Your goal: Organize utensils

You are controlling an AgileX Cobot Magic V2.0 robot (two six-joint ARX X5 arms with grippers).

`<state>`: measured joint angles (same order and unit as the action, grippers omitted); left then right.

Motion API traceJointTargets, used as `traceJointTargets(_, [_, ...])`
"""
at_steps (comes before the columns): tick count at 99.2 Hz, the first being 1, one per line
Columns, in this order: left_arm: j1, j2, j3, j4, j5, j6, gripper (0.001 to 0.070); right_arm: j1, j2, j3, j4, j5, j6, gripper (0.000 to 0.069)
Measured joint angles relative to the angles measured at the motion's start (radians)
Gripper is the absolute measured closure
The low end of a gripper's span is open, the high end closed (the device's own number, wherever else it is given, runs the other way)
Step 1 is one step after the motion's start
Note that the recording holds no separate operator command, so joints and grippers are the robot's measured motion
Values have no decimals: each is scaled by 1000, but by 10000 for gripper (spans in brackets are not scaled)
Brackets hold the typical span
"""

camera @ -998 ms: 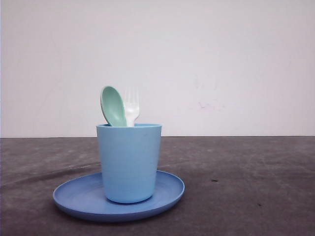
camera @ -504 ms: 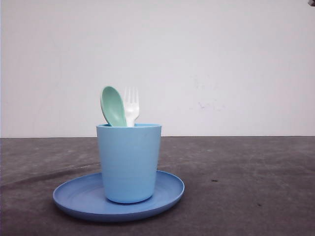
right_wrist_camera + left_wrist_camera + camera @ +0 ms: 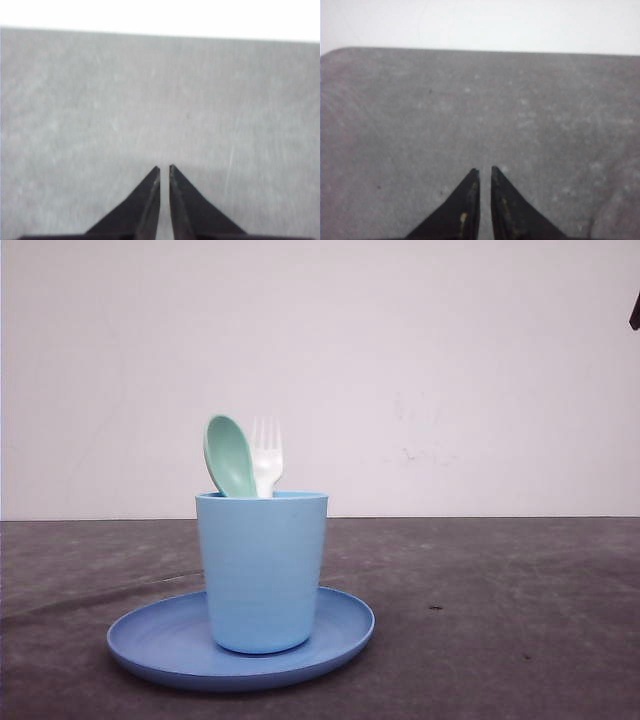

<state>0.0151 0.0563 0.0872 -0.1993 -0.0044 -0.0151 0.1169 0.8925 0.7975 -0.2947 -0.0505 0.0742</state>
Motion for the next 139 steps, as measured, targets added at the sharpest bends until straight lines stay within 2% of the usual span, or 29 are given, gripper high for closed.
traceJointTargets(16, [0,-11,-53,18,0,0,695,0,0,0,61,0,0,659])
traceJointTargets(65, [0,-51,-55,15,-4,0,695,0,0,0,186,0,0,659])
traceJointTargets(107, [0,-51,-55,15,-4,0,695,-3,-4,0,181,11,0,659])
traceJointTargets(121, [0,-51,-55,15,-4,0,695,-24,-120,-49,121,52,-3,659])
traceJointTargets(139, [0,-51,-55,15,-4,0,695,-66,-350,-240,97,52,-7,659])
